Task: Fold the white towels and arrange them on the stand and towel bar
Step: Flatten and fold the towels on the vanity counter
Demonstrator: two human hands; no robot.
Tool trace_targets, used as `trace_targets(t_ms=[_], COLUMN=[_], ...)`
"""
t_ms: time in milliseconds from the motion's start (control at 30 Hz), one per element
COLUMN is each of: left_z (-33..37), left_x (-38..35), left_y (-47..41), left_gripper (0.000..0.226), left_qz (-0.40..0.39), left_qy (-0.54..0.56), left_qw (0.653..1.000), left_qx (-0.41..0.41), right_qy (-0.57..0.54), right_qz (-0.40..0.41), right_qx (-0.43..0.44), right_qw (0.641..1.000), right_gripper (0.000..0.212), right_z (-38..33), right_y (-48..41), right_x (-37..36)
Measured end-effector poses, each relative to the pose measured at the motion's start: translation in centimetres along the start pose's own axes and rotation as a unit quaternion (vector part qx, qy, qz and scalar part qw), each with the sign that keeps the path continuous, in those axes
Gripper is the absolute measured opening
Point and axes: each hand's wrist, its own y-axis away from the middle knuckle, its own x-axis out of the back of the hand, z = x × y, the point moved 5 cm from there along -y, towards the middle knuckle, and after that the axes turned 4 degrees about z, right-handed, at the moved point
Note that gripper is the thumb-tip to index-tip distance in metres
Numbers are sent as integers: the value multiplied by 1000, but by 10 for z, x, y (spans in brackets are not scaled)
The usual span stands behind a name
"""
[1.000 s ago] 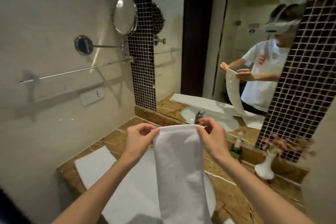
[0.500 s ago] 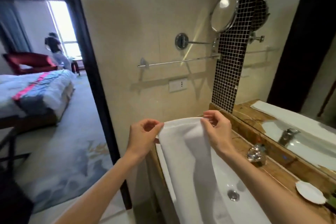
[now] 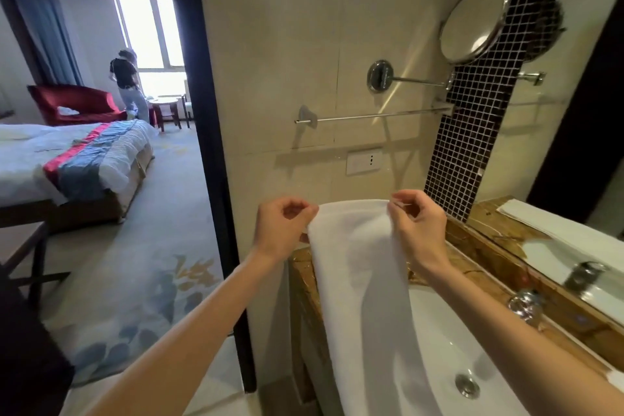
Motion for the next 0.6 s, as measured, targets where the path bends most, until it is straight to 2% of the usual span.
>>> trace_targets(t_ms=[200, 367, 600], left_z=[-33, -79, -139], left_x=[-26, -44, -53], left_y=[-41, -80, -132], left_gripper=[7, 10, 11], left_qz=[-28, -30, -10], left_qy=[-31, -60, -86], left_qw=[999, 997, 991], left_qx=[9, 40, 98], right_qy=[50, 65, 17], right_qz=[-4, -38, -83], right_qx=[-30, -53, -96], right_qw=[998, 996, 992], right_gripper=[15, 15, 15], right_z=[38, 84, 151], right_y=[-24, -46, -83], right_x=[-11, -34, -90])
